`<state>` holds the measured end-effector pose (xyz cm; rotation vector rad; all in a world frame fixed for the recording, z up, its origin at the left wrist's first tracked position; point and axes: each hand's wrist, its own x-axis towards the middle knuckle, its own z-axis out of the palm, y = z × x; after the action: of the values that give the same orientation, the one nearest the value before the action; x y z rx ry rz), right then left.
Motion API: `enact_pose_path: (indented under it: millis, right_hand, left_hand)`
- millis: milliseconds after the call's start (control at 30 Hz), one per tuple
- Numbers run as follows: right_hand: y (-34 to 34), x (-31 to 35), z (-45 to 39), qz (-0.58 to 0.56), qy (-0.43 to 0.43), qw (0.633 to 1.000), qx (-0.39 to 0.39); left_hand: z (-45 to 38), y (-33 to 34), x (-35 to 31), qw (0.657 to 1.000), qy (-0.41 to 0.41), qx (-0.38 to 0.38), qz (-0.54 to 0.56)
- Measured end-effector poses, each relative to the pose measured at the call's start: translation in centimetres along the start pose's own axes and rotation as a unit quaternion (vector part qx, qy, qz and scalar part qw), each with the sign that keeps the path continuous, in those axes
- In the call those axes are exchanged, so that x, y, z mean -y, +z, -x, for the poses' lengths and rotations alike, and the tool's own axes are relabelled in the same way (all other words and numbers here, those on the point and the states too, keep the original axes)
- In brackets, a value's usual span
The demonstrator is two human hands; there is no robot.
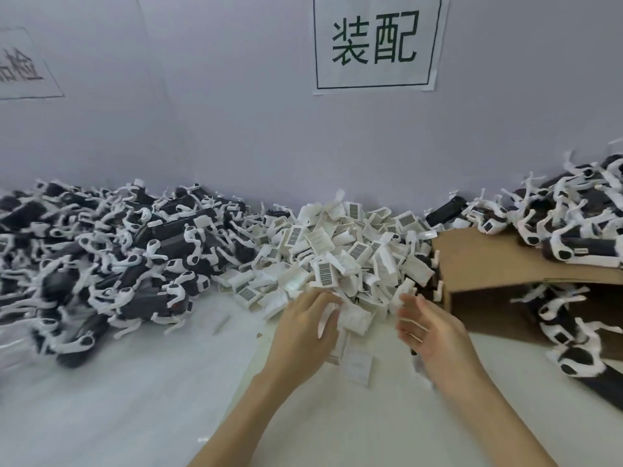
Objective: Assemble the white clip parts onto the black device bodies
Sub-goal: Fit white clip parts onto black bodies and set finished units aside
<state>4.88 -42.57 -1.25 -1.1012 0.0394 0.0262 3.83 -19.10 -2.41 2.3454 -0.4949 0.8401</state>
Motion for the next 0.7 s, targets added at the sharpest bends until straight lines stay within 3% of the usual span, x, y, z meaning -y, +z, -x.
enact_pose_path:
  millis: [100,167,233,367,533,600,700]
  right_hand:
    - [0.1,-1.2,-0.1,-0.024,0.025,0.999,0.020]
    - [0.1,-1.4,-0.1,-0.031,0.038,0.998,0.038]
    - [0.2,-1.4,-0.2,-0.035,0.041,0.998,0.044]
    - [0.2,-1.4,-0.1,-0.027,0.033,0.998,0.044]
    - [0.1,-1.5,0.1,-0.020,0.029,0.998,0.052]
    - [0.1,-1.6,0.1,-0.019,0.032,0.998,0.057]
    - [0.1,-1.6,0.1,-0.025,0.037,0.997,0.057]
  left_hand:
    - [-1.1,-1.0,2.2,0.993,-0.041,-0.101,-0.039]
    - [-2.8,-2.1,5.0,0.979,-0.091,-0.135,-0.124]
    - [-4.8,-3.6,8.1,0.965,-0.143,-0.078,-0.206]
    - [-9.3,-6.6,12.3,0.922,-0.196,0.123,-0.310]
    - [-12.3,-6.0,14.7,0.889,-0.243,0.267,-0.283]
    - [-12.8,-6.0,13.9,0.911,-0.321,0.208,-0.154]
    - [-12.5,-6.1,12.5,0.949,-0.298,0.051,-0.087]
